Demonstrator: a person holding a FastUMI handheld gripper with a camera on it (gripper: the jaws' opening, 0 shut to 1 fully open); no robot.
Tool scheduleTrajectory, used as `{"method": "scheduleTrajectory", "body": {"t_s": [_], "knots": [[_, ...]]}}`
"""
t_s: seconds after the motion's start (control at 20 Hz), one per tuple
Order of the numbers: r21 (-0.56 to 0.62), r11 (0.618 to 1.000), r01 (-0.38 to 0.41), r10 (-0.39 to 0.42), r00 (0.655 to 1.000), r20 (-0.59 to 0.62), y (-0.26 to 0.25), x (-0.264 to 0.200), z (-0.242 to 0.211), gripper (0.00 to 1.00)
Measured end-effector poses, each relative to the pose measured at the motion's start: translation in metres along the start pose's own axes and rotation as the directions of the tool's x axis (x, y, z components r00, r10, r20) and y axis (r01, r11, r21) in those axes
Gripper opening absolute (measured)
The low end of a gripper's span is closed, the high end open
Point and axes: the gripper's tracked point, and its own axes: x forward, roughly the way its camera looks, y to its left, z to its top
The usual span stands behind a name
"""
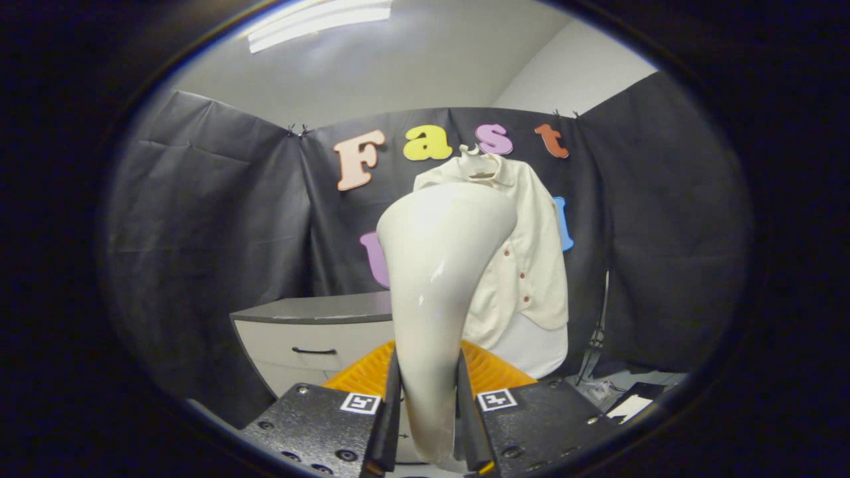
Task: Iron the clothes twice with a garment steamer, once on the left side and once on the right side.
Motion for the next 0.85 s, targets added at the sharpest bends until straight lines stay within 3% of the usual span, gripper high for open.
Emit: {"method": "scheduleTrajectory", "body": {"t_s": [0.85], "knots": [[0.014,1.000,-0.021,0.020,0.994,0.108,0.061,0.059,-0.001,0.39]]}}
